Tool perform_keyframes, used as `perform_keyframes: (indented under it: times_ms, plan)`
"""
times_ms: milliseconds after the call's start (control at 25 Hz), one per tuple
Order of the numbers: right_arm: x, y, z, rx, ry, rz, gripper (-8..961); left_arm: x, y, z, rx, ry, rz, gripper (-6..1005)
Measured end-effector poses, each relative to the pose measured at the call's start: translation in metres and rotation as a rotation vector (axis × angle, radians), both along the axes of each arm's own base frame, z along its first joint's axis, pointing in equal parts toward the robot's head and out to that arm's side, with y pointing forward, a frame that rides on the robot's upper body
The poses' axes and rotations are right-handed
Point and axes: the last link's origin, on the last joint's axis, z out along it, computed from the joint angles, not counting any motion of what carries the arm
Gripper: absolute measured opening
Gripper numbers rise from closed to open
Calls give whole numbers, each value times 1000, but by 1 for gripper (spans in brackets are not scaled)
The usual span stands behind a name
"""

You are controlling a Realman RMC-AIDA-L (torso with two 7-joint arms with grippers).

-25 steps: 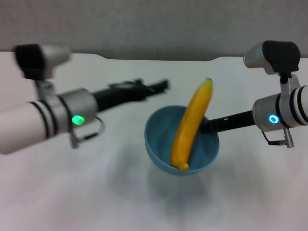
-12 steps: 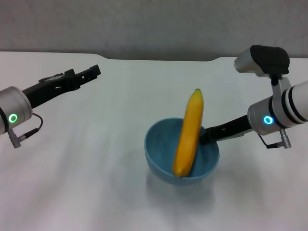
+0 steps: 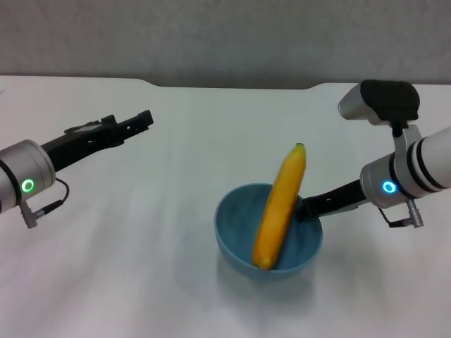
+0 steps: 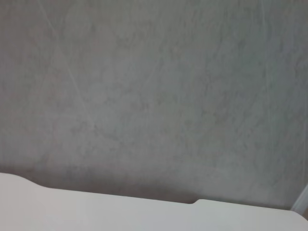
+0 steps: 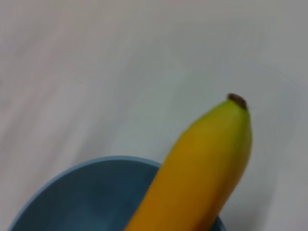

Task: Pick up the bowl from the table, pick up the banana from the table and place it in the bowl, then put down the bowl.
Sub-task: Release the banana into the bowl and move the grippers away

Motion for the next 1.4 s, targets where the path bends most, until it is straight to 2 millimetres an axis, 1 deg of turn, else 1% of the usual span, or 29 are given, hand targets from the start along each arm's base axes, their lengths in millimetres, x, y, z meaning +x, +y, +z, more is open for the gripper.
perform_keyframes:
  times_ms: [440,840,1000,1400]
  plan:
    - [11,-7,-2,-6,-5,-23,36,-1,1,-5,-15,-5,7,909]
    - [14,-8,-3,-7,-10,-23,35,-3,1,-4,-10,-13,17,909]
    - [19,-11,-3,-4,-12,-34,35,-4,1,-1,-1,-28,24,909]
    - [20,-10,-3,6,-15,-31,36,-6,1,0,3,-32,27,908]
